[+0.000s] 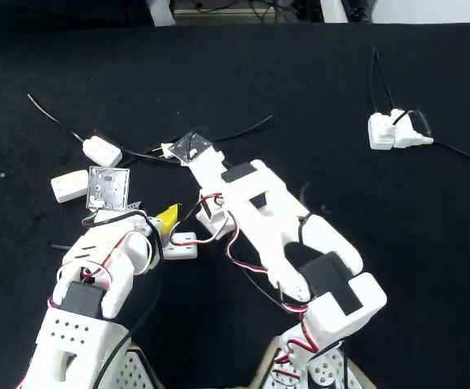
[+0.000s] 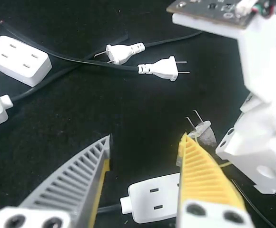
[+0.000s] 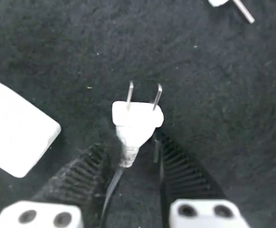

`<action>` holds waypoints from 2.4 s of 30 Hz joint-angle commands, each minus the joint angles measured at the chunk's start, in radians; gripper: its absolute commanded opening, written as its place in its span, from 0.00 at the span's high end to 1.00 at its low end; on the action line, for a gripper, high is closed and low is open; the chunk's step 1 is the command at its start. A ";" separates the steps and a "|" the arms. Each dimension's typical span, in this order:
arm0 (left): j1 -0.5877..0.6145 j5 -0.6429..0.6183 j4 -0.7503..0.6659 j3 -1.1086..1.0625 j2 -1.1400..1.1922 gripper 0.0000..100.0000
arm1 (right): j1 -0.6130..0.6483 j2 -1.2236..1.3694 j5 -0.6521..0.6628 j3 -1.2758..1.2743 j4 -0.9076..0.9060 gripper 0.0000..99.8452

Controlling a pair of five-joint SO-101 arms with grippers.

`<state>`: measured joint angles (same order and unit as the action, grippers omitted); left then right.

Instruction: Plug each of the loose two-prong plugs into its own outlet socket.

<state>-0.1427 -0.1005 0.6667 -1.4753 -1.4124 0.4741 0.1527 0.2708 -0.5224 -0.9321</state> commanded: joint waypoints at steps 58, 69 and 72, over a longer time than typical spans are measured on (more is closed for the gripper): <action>0.001 0.009 -0.017 0.016 -0.005 0.77 | 0.155 -0.670 0.031 -0.202 -0.028 0.99; 0.002 0.009 -0.017 0.016 -0.005 0.77 | 0.158 -0.728 0.018 -0.216 -0.023 0.99; 0.002 0.009 -0.017 0.016 -0.005 0.77 | 0.183 -0.757 0.000 -0.216 -0.023 0.99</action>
<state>-0.1427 -0.0974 0.6667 -1.4753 -1.4124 0.6214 -0.5271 0.2831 -0.7465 -0.9735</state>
